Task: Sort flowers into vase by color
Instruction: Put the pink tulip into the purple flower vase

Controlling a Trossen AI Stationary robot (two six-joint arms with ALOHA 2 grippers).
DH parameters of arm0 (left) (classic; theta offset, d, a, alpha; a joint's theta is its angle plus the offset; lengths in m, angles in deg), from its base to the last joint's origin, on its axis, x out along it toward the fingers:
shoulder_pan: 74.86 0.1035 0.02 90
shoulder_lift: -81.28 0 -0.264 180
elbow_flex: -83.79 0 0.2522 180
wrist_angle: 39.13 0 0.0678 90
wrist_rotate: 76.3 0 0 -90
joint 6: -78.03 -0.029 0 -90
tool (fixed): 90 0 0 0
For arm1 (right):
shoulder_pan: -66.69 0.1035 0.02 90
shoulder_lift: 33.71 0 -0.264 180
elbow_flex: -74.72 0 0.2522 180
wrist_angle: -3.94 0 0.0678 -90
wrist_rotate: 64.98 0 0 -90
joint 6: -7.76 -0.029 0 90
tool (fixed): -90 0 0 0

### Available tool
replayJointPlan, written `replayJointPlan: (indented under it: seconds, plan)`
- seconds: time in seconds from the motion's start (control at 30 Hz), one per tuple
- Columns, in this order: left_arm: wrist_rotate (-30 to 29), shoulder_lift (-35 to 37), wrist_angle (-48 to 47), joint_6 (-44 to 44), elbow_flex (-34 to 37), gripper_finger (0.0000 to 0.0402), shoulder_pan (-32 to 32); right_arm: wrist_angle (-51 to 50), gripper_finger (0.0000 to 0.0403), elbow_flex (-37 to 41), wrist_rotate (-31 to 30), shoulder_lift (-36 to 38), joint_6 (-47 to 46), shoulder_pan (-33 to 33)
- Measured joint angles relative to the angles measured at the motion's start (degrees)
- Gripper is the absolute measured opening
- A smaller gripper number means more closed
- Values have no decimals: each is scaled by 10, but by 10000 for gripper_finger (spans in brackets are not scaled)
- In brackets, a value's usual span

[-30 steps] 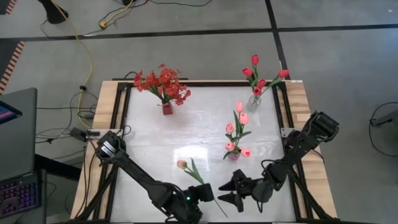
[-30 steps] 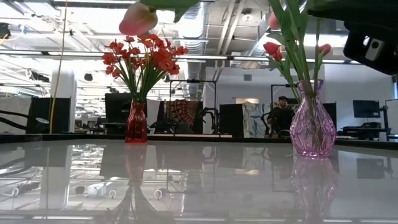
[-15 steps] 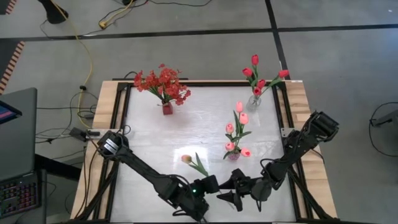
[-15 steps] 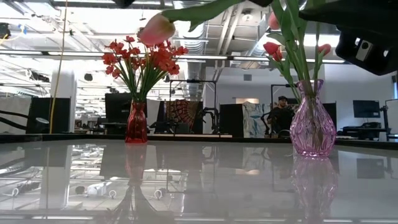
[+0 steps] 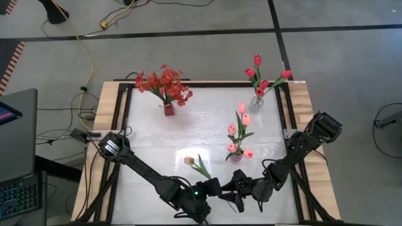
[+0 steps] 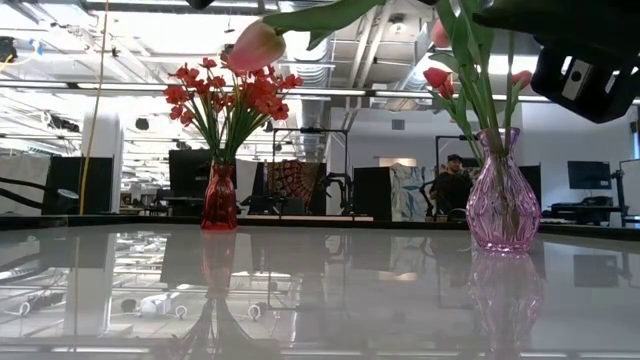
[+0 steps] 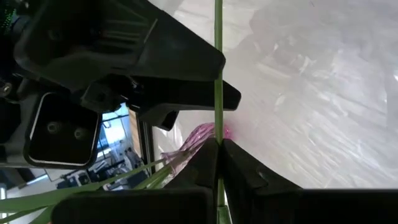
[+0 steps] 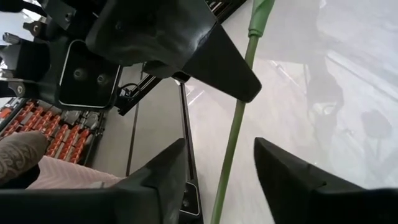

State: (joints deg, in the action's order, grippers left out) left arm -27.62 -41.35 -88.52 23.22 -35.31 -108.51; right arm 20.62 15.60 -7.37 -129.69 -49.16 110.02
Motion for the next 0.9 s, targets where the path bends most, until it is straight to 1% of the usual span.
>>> replayJointPlan:
  seconds: [0.4,0.5,0.6,0.73,0.8,0.9]
  plan:
    - [-3,0,0,-18,0,0,0,-2,53,0,7,0,0,0]
    - [-2,0,1,-20,0,0,-1,-3,19,0,8,0,-3,0]
    - [6,0,1,-32,-1,6,-1,-4,18,0,8,0,-18,0]
    - [5,0,0,-56,-1,44,-8,-1,23,0,8,0,-30,1]
    - [-12,0,0,-56,-1,71,-15,0,22,0,8,0,-30,2]
    - [-59,0,11,-33,-1,112,-29,0,21,-1,8,0,-30,2]
